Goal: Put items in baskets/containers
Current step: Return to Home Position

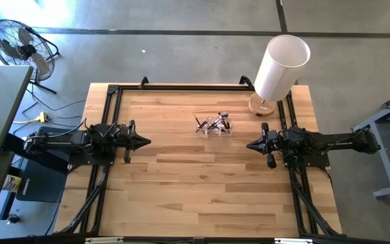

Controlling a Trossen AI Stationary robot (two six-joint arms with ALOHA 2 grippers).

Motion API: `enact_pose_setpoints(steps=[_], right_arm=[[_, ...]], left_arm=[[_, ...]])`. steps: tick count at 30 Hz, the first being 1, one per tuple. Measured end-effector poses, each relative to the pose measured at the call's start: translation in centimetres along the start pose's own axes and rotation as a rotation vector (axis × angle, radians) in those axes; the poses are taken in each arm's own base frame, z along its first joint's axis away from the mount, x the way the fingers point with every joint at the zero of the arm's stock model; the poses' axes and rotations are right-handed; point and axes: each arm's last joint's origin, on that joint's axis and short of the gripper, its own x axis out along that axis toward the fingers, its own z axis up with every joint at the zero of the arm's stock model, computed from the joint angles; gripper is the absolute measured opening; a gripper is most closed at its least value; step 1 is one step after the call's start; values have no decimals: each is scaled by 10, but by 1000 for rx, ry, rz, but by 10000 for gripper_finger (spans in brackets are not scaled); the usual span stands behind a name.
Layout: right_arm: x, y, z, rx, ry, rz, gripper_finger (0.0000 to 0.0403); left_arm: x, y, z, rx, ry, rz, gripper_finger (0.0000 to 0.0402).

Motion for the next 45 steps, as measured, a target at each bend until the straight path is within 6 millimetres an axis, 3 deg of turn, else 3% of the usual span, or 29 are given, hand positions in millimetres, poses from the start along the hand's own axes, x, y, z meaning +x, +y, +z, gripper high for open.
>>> enact_pose_setpoints(steps=[45], right_arm=[[0,0,0,0,2,0,5]], left_arm=[[0,0,0,0,1,0,3]])
